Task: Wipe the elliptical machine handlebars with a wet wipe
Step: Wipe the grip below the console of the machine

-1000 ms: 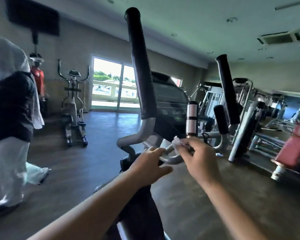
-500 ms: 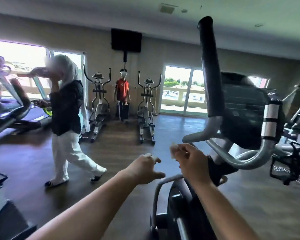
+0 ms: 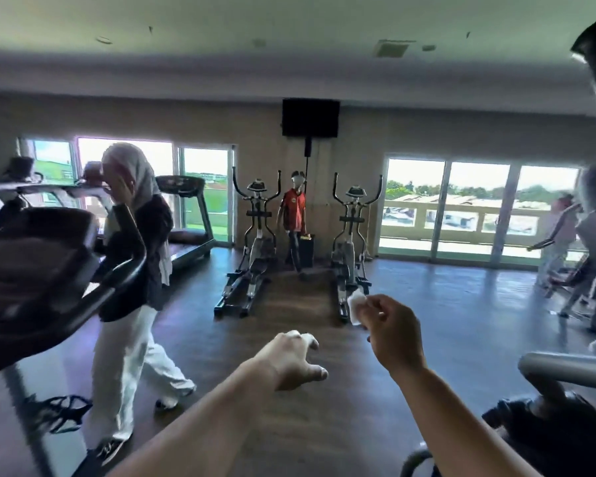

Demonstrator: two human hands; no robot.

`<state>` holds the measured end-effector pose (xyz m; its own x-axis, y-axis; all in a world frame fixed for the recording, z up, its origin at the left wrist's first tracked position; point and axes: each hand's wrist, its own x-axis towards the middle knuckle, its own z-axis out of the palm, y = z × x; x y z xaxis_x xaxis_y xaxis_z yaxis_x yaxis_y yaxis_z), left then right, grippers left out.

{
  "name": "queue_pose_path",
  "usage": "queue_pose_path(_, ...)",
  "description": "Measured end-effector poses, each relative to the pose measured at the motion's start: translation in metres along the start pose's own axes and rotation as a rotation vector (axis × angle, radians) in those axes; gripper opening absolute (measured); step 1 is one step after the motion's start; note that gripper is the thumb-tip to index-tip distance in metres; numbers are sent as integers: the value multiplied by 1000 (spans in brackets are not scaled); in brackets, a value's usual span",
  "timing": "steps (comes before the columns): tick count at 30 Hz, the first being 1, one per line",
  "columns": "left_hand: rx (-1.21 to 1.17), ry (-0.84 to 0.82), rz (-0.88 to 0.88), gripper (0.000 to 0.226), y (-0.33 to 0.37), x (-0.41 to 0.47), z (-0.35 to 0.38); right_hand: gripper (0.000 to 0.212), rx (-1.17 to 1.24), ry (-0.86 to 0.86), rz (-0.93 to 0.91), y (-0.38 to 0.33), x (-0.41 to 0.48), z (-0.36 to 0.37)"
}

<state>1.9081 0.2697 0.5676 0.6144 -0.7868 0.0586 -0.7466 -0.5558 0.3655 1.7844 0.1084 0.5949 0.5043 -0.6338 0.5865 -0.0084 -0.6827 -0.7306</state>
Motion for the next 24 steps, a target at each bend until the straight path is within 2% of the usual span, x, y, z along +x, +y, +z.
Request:
queue_pose_path(6,24,-42,19,71,-48,92,-13,28,38,27,66,33,73,68)
queue_pose_path(11,35,-59,50,70,-69,187,-4,18,-9,43,83,72,137,102)
queue_pose_path(14,37,-72,74,68,-73,254,5,25,-4,63,98,109,181,121)
queue_pose_path(21,39,-77,118,69,-65,419,8,19,-30,102,113,194,312,151)
queue_pose_path(24,31,-78,141,68,-62,489,2,23,-62,106,119,228,371,162)
